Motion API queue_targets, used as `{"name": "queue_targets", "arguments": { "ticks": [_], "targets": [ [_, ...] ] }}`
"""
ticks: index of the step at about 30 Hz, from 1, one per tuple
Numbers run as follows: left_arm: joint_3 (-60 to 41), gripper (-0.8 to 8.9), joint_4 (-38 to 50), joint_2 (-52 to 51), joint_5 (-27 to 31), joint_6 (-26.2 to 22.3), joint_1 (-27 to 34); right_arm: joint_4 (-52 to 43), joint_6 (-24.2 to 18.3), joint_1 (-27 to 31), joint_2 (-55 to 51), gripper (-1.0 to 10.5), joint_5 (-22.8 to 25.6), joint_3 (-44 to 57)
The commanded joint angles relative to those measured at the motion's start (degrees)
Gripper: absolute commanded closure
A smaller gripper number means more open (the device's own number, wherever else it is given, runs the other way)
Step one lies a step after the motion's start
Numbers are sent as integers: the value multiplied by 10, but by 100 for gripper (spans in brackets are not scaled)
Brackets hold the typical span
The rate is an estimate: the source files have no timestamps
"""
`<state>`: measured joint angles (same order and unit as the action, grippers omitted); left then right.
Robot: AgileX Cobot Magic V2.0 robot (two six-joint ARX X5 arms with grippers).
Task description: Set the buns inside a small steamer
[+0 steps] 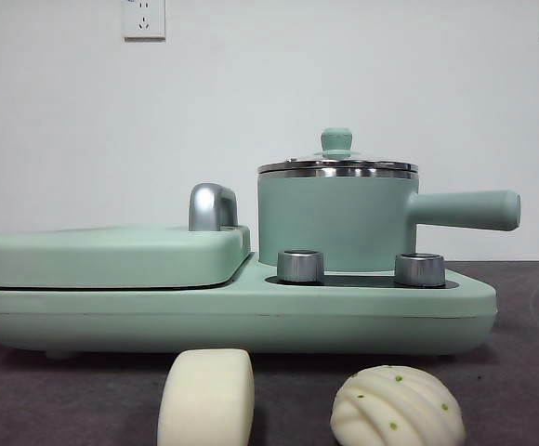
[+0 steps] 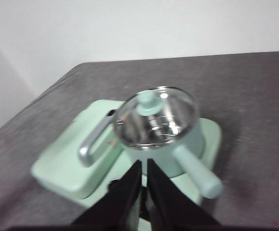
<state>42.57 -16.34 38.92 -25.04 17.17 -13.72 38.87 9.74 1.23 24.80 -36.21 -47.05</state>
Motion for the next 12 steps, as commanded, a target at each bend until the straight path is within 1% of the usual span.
{"name": "queue_targets", "arguments": {
  "ticks": [1,3,5,7,10,12],
  "targets": [
    [44,794,-13,41,-36,-24,-9,9,-30,0,25,931,-45,-37],
    [68,794,-34,64,-67,-36,-15,12,-32,0,36,931,-72,-52],
    [87,794,-55,83,-98,-46,-24,11,-32,0,37,931,-78,-60],
    [96,794,-70,92,-118,-52,-33,9,-31,0,37,930,-78,-60],
    [96,792,-76,94,-125,-57,-47,21,-30,0,35,930,-77,-60],
    [96,781,-82,94,-125,-76,-52,33,-30,0,35,923,-77,-60]
  ]
}}
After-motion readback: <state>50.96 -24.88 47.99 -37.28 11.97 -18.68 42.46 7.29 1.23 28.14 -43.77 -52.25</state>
